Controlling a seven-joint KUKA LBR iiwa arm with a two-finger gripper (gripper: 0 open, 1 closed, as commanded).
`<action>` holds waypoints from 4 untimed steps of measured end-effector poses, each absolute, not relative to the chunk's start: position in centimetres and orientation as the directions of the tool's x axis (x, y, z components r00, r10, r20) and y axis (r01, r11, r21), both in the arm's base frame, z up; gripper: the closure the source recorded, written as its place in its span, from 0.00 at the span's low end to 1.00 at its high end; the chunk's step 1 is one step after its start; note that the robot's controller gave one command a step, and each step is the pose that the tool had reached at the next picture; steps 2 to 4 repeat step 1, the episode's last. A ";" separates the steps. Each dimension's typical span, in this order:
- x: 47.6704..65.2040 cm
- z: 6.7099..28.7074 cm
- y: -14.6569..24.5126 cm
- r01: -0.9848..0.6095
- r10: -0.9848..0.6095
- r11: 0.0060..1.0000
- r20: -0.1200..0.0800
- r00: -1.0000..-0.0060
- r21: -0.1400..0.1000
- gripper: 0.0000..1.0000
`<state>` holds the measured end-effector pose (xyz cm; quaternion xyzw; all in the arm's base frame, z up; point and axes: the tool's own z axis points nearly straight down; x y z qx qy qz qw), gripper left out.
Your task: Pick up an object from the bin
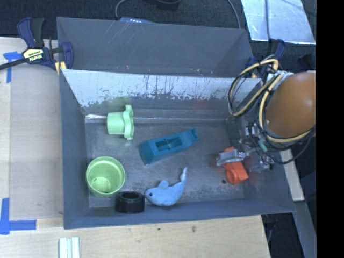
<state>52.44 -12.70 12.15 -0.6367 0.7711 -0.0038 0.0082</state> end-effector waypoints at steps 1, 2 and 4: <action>53.2 12.2 -12.8 -0.999 -1.000 0.029 -0.006 -0.028 -0.018 0.00; 53.2 12.2 -12.8 -0.999 -1.000 0.029 -0.006 -0.028 -0.018 0.00; 53.2 12.2 -12.8 -0.999 -1.000 0.029 -0.006 -0.028 -0.018 0.00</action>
Offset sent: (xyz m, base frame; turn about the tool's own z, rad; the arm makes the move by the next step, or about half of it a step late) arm -0.0156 0.0121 -0.0151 -0.6363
